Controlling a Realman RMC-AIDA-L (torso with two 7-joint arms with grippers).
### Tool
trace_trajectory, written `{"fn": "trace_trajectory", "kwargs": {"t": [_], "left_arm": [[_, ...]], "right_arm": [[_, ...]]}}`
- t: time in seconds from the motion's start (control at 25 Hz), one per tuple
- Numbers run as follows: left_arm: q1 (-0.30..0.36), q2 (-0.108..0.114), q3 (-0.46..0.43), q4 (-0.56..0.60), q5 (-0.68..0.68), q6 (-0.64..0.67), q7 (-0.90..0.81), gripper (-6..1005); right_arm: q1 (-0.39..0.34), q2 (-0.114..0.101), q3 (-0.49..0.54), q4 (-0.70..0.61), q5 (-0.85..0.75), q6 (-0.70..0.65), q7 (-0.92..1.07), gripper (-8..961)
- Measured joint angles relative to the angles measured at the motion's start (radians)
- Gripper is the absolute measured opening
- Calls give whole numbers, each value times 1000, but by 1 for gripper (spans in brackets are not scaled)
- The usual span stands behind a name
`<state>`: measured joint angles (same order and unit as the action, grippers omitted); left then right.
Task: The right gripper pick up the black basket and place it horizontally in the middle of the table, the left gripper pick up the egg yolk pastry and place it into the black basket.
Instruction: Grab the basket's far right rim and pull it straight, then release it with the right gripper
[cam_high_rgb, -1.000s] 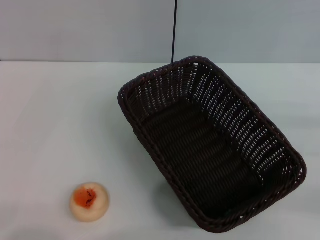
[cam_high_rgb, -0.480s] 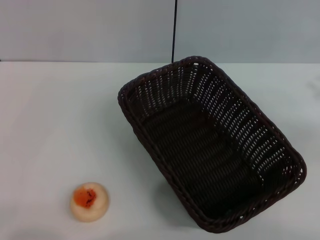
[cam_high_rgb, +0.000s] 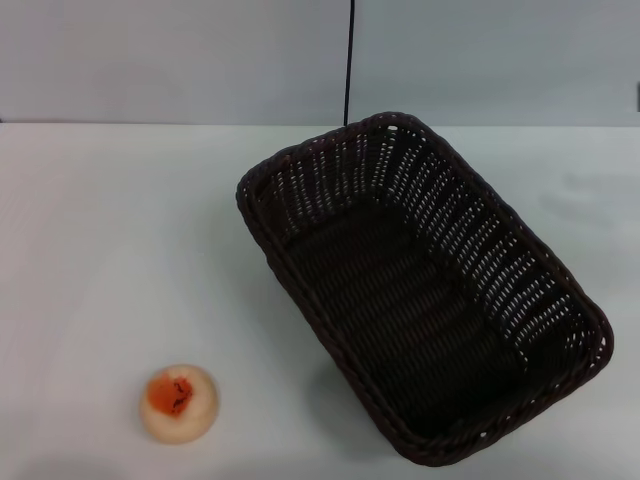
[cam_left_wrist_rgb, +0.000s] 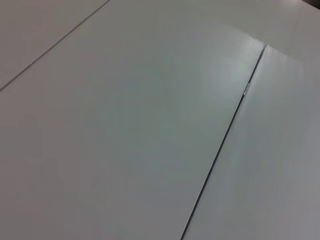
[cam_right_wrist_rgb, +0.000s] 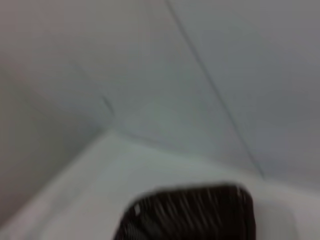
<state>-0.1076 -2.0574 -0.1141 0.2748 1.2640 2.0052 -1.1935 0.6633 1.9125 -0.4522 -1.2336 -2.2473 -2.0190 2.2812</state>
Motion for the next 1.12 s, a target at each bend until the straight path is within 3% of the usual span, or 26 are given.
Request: {"fn": "trace_trajectory", "kwargs": {"t": [0.24,0.4,0.8,1.12], "left_arm": [[4,-1,1,-2,2,-2,0,577],[7,-1,1,-9,2,-2,0,576],[5,0,1,-25,2,-2,7,575],[3,-1,1,-25,3,-2,2,575]], "right_arm": [[74,-4,-153,25,-179,10,18,678],[108,17,-278,82,-286,74,20,679],[136,67,-365,162,-353,181,22,663],[138,81,-385,203,-358,224,19,650]]}}
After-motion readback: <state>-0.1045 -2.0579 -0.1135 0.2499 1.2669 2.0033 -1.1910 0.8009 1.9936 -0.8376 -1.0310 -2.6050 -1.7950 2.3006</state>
